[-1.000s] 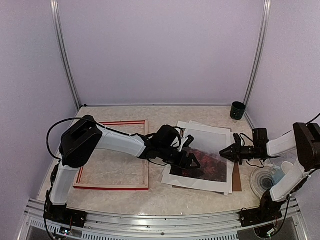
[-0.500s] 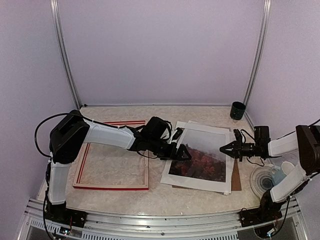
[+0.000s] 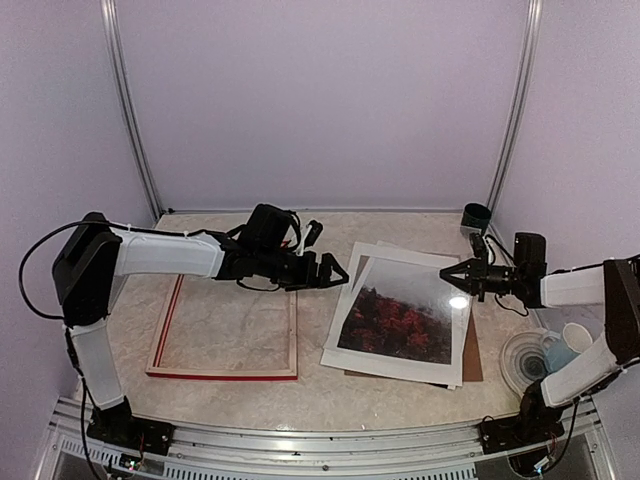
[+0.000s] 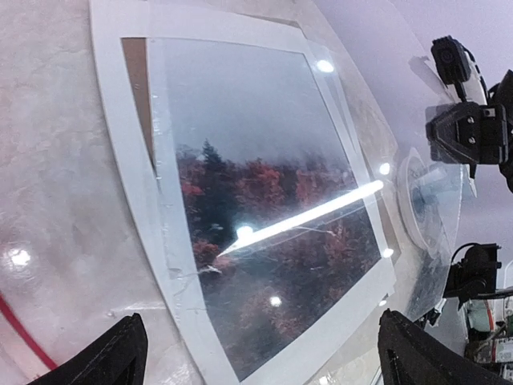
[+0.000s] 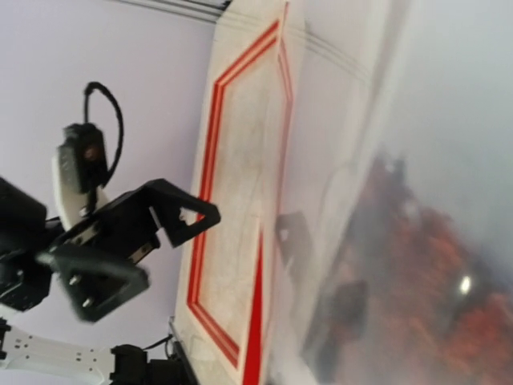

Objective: Put the photo into the frame
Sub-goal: Pick up the glass panel from the mat board, then move the frame body to the center of the board, then place the glass panel at the frame body.

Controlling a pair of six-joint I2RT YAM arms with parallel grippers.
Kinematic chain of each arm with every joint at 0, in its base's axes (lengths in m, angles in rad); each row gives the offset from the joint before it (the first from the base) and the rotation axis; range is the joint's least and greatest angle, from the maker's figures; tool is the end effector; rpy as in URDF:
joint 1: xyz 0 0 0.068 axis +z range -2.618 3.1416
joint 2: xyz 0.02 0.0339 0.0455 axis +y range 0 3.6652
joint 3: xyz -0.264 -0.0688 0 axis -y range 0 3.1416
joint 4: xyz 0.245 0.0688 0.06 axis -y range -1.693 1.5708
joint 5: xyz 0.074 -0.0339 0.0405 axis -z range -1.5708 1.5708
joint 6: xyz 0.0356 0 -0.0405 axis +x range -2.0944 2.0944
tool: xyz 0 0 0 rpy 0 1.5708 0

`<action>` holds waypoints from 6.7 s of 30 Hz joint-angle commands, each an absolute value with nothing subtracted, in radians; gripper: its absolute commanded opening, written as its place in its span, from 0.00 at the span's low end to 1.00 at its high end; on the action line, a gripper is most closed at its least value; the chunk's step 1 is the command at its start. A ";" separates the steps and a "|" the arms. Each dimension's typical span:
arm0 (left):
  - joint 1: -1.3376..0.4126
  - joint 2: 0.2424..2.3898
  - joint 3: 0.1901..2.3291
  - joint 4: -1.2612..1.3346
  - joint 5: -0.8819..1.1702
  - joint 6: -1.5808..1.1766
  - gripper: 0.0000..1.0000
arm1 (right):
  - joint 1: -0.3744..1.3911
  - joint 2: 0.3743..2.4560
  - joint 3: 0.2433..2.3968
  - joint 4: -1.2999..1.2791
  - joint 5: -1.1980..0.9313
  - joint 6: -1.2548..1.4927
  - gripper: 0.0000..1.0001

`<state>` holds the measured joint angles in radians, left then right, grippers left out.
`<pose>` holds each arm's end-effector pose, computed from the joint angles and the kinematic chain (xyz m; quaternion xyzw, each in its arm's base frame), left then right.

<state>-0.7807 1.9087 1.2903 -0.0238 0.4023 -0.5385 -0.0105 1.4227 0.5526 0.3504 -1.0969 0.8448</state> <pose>0.2938 -0.3107 0.2055 0.1947 0.8589 -0.4100 0.2373 0.2635 0.0289 0.1812 0.0681 0.7802 0.5858 0.2087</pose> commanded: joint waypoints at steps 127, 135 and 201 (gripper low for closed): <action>-0.118 1.252 0.538 0.080 0.083 -0.787 0.99 | 0.666 2.603 1.925 0.534 -1.083 1.308 0.00; -0.118 1.261 0.522 0.097 0.102 -0.788 0.99 | 0.666 2.655 1.954 0.531 -1.064 1.303 0.00; -0.201 1.387 0.479 0.225 0.126 -0.851 0.99 | 0.691 2.581 1.844 0.391 -1.016 1.299 0.00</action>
